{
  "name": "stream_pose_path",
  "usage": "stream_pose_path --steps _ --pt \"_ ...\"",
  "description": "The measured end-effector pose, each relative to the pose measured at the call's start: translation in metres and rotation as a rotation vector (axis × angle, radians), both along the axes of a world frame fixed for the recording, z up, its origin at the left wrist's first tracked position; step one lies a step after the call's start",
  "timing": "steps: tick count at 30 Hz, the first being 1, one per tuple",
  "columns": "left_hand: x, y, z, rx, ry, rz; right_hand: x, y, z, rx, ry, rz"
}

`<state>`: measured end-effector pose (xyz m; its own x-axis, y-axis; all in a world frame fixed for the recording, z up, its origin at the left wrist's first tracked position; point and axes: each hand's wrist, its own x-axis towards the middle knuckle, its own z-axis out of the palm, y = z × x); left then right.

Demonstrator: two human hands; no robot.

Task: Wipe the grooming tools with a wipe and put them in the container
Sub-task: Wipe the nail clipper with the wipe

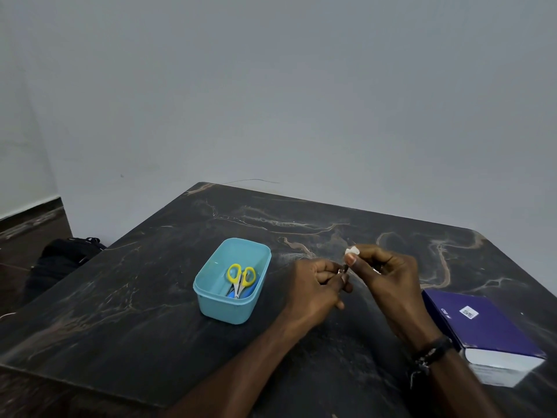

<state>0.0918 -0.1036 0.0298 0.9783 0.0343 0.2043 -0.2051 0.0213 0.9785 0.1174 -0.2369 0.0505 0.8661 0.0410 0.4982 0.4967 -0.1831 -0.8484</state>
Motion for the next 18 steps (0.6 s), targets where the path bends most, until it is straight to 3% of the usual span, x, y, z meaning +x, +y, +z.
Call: stream_pose_path --steps 8,18 --pt "-0.0004 0.0027 0.0006 0.016 -0.034 0.042 0.0008 -0.003 -0.001 -0.169 0.09 0.121" --pt "0.0001 0.0012 0.0026 -0.078 0.001 -0.002 0.0007 0.0009 -0.002 0.016 0.003 -0.015"
